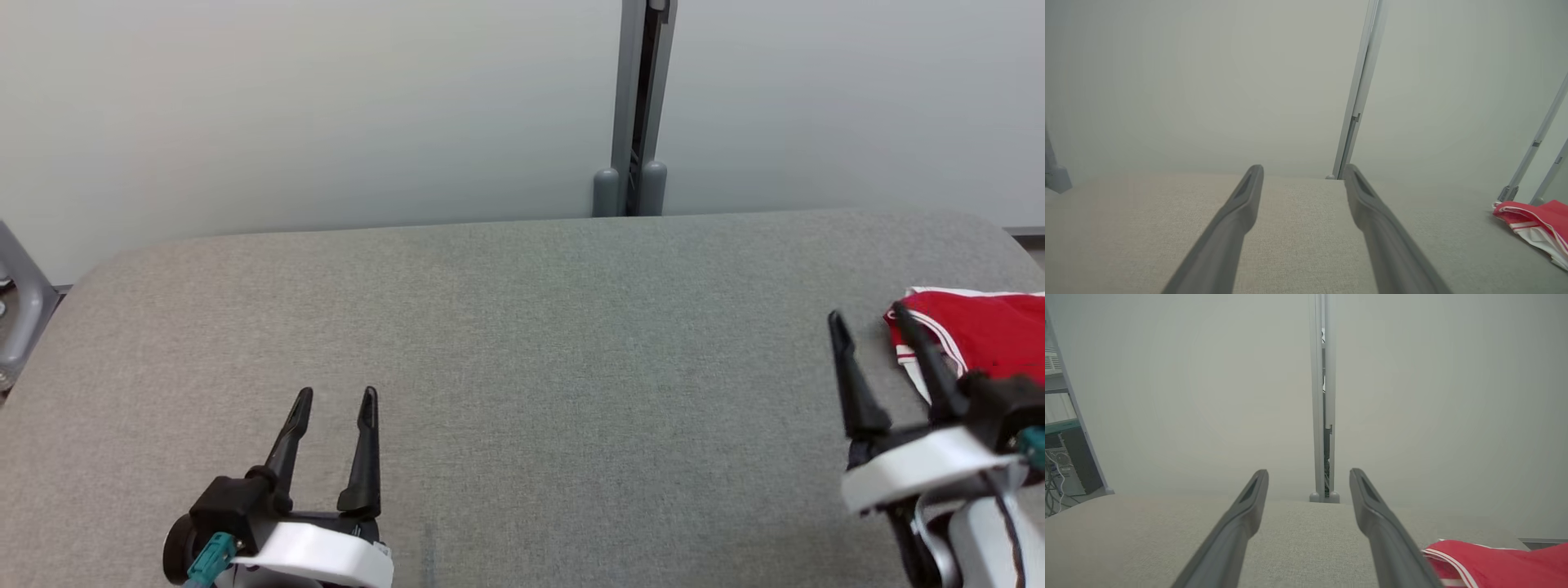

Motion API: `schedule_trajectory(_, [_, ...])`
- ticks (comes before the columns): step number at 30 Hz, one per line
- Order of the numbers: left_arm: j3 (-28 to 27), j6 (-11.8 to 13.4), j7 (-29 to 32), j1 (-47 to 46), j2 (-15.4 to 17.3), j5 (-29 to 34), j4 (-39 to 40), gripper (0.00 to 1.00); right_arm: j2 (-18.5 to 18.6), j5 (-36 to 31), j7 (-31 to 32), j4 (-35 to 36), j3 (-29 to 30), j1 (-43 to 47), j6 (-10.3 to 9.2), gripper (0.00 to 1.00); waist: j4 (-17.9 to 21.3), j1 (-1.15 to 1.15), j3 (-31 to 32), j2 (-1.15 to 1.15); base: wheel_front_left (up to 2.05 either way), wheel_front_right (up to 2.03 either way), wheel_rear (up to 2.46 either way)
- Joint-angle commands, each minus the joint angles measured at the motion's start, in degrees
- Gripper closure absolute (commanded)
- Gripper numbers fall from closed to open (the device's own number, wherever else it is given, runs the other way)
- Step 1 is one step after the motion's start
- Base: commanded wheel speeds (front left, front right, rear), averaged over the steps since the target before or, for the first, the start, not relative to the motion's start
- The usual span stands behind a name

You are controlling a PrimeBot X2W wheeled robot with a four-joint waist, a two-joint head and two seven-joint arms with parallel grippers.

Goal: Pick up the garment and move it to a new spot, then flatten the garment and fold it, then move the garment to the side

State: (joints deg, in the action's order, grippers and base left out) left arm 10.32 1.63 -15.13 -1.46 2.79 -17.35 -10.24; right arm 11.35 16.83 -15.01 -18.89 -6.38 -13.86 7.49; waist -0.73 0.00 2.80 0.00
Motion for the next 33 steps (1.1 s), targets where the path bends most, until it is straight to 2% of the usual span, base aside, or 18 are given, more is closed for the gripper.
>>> schedule_trajectory(1, [-0.42,0.50,0.03,0.55,0.30,-0.27,0.39,0.00,-1.01,-1.49,-0.18,1.53,0.90,1.92,0.00,0.00,-0.51,0.00,0.50,0.00,0.00,0.00,0.00])
schedule_trajectory(6, [-0.57,0.86,0.04,2.29,0.28,-0.61,-0.74,0.00,-5.21,-4.92,-0.18,5.60,4.57,7.58,-0.01,0.00,-1.11,0.00,1.48,0.00,0.00,0.00,0.00])
schedule_trajectory(12, [-0.39,2.03,0.03,3.36,0.30,-0.35,-1.52,0.00,-7.54,-8.10,-0.19,7.87,6.30,11.49,0.00,0.00,-1.61,0.00,2.25,0.00,0.00,0.00,0.00])
schedule_trajectory(22, [-0.29,4.05,0.03,2.98,0.28,0.35,-1.07,0.00,-8.30,-9.07,-0.19,7.90,5.97,13.06,-0.01,0.00,-2.12,0.00,2.00,0.00,0.00,0.00,0.00])
schedule_trajectory(33, [0.02,2.93,0.04,2.38,0.28,-1.63,-1.53,0.00,-8.35,-8.51,-0.19,7.34,5.52,12.22,-0.01,0.00,-2.13,0.00,1.64,0.00,0.00,0.00,0.00])
